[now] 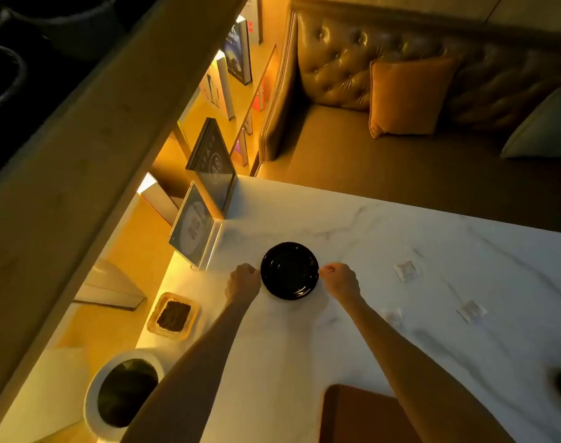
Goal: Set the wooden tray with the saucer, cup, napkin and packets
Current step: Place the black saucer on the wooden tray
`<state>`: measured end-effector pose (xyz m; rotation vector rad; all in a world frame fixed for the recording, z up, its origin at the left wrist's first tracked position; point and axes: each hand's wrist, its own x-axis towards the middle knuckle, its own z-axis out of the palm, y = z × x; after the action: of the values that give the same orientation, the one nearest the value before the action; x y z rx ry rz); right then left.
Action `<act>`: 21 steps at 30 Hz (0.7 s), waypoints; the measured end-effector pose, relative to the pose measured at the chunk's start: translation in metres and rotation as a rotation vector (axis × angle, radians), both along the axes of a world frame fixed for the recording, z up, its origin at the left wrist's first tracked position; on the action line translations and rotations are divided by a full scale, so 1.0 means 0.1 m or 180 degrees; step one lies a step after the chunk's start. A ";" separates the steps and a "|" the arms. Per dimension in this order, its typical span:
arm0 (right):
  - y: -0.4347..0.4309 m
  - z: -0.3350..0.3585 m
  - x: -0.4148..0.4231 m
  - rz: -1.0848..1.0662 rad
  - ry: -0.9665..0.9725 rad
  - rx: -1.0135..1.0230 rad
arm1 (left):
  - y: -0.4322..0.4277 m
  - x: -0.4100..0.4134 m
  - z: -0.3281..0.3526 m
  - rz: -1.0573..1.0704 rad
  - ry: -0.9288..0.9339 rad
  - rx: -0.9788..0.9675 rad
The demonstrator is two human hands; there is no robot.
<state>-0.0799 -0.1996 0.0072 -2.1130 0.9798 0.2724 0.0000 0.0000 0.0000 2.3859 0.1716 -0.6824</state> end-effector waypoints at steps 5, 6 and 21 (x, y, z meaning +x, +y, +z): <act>-0.06 -0.27 0.20 -0.0074 -0.0038 0.0119 | -0.10 0.19 -0.27 0.0089 0.0180 -0.0154; -0.06 -0.32 0.22 -0.0106 0.0021 0.0176 | -0.12 0.21 -0.32 0.0108 0.0197 -0.0175; -0.13 -0.58 0.25 -0.0586 -0.0001 0.0994 | -0.17 0.28 -0.59 0.0240 0.0403 -0.0570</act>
<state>-0.0550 -0.2121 -0.0507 -1.7296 1.0503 0.3104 0.0282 -0.0170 -0.0587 2.1562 0.2427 -0.7798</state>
